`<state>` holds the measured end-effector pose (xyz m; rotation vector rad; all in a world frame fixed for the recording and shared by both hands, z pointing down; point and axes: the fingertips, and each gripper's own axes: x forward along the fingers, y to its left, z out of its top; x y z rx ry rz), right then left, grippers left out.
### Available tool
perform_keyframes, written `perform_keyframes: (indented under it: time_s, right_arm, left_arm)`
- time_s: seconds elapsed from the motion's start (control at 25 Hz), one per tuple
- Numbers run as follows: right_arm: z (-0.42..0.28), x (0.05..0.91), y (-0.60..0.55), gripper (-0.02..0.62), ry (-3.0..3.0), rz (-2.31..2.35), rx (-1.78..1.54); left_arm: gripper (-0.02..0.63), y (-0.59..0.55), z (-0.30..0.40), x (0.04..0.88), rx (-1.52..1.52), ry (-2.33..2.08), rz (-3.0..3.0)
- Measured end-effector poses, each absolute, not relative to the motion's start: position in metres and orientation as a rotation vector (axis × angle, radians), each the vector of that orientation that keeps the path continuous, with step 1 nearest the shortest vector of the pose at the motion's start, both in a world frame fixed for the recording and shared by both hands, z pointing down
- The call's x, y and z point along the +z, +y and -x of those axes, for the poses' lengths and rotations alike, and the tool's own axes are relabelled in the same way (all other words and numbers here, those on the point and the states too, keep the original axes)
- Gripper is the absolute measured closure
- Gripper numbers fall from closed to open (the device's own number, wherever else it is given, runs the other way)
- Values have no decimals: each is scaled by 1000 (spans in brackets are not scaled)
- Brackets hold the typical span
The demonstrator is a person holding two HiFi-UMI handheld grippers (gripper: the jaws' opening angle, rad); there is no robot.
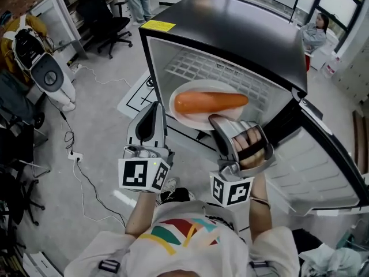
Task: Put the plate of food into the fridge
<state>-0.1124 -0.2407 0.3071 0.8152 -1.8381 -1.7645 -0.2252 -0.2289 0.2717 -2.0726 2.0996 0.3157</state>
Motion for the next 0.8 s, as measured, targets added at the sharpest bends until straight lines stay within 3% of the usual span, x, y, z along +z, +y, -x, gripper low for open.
perform_keyframes:
  time_s: [0.8]
  right_arm:
    - [122, 302, -312, 552, -1590, -1065, -1483]
  left_arm:
    - [600, -325, 243, 270, 276, 1752, 2430]
